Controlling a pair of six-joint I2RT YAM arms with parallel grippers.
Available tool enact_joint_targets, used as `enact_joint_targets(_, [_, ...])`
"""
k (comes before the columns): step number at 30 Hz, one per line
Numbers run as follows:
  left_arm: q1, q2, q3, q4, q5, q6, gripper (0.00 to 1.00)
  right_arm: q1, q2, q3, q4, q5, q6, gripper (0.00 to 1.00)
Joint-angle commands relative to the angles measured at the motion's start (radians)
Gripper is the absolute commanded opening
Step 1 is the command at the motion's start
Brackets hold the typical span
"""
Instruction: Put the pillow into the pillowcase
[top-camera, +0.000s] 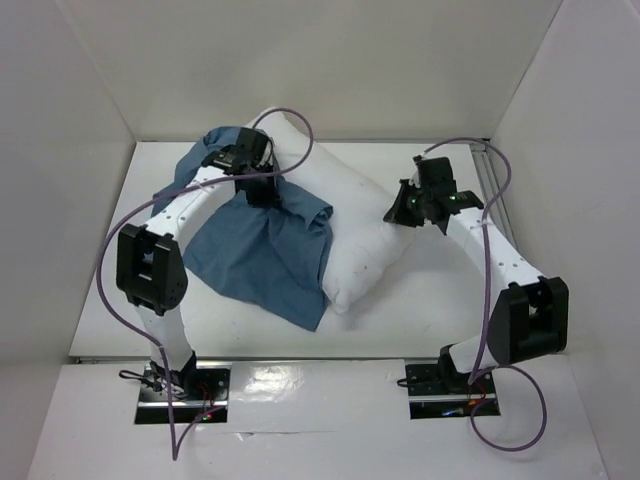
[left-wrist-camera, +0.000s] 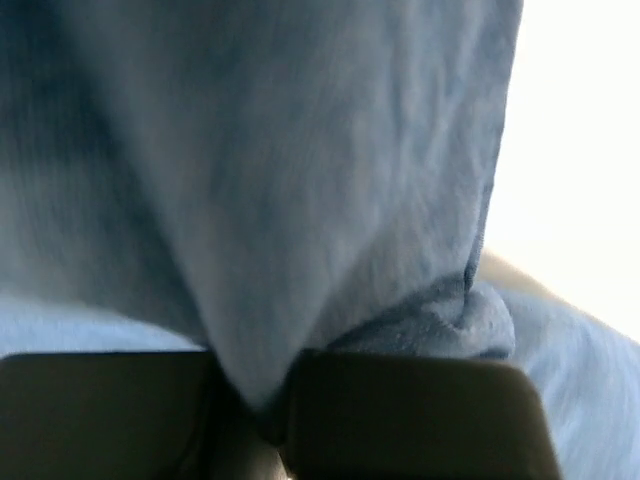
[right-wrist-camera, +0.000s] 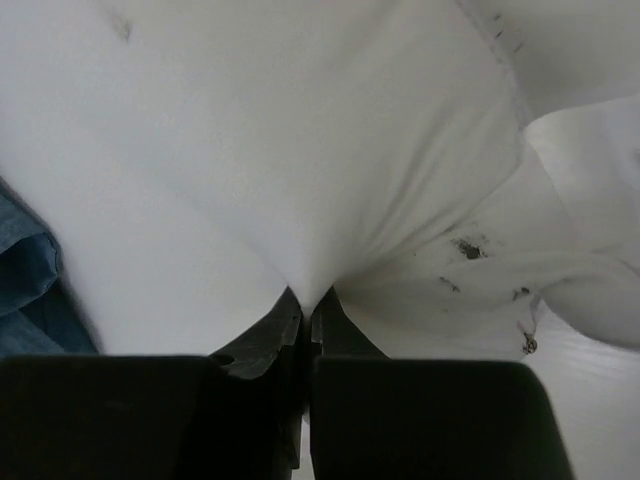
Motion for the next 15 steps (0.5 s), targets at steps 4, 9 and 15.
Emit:
enact_joint_targets(4, [0.194,-0.198,0.041,-0.025,-0.154,0.041,0.00,-0.257,-0.119,0.043,-0.136,0.365,0.012,0.00])
enact_joint_targets(9, [0.250,-0.262,0.090,-0.034,-0.103,0.097,0.00,-0.414,-0.266,-0.008,-0.178,0.481,0.012,0.00])
enact_joint_targets(15, [0.250,-0.290,0.087,-0.027,-0.037,0.128,0.00,-0.414,-0.318,0.015,-0.201,0.594,0.055,0.00])
